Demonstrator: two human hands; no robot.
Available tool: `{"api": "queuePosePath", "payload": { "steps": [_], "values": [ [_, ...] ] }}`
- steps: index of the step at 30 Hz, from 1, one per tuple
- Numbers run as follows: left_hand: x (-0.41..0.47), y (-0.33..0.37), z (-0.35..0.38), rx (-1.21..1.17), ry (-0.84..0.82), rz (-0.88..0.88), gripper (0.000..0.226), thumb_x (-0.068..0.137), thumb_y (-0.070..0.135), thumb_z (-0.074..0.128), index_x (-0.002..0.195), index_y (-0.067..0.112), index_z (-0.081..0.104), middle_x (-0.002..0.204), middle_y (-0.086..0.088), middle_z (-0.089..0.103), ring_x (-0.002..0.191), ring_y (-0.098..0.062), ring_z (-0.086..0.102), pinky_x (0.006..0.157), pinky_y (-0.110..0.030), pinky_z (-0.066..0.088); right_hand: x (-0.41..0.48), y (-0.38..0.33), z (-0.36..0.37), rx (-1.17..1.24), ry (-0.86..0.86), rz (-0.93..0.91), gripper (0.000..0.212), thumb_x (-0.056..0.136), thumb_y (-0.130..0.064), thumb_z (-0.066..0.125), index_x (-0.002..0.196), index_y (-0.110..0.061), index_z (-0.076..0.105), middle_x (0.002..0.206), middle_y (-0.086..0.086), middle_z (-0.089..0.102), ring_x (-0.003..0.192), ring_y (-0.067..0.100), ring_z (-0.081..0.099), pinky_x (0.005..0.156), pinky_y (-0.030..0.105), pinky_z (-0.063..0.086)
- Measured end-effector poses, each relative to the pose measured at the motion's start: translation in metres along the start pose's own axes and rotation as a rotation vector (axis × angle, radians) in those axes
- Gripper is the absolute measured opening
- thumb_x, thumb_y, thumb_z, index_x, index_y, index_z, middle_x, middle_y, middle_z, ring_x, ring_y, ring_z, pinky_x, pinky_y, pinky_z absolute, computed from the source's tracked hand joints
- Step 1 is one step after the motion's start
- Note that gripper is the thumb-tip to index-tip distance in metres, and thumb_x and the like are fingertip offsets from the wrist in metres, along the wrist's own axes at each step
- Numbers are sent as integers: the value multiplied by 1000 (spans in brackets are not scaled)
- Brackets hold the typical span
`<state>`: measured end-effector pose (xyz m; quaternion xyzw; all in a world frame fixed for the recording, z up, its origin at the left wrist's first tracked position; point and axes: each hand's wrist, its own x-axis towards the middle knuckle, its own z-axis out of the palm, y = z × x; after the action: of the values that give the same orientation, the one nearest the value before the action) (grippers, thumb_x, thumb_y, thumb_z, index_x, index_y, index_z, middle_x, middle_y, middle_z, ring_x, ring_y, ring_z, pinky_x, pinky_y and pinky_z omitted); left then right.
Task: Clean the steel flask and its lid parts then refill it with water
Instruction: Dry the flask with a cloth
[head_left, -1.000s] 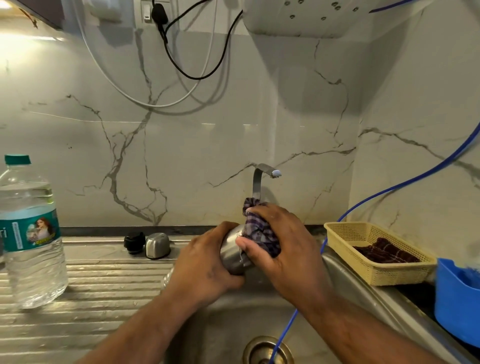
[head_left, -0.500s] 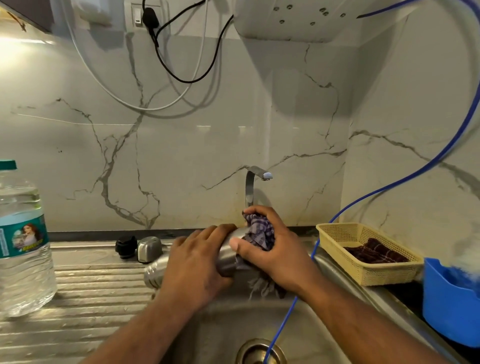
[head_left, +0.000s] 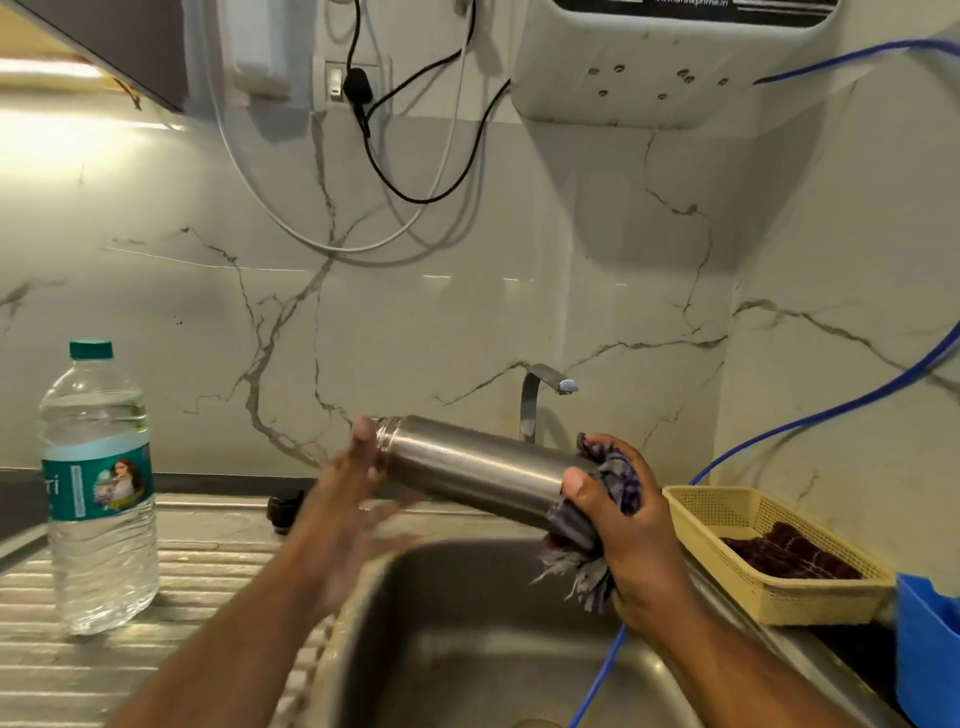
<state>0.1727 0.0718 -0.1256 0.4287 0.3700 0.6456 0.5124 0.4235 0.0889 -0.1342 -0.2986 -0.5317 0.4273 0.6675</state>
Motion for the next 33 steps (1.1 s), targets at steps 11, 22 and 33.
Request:
{"api": "queuePosePath", "payload": {
  "steps": [11,22,33],
  "values": [
    [-16,-5,35,180,67,220,62,68,45,82,124,27,61,113,0,73,106,-21,70,74,-44,64,-11,6,4,-1082,-518,-187,128,58,-69,87,155,-57,4,157,-23,35,135,-1,40,114,25,35],
    [-25,-31,52,410,-409,168,105,56,84,74,147,59,30,140,21,57,121,-2,62,97,-38,58,-5,-1,7,-458,-151,-194,87,63,-34,97,136,-45,51,123,-18,66,109,-2,65,86,17,56],
    [-35,-33,63,1031,-526,108,83,71,36,91,135,40,39,112,16,63,98,20,56,73,1,45,14,-25,-6,112,0,60,79,48,-41,100,120,-31,71,118,12,73,106,34,71,96,57,56]
  ]
}}
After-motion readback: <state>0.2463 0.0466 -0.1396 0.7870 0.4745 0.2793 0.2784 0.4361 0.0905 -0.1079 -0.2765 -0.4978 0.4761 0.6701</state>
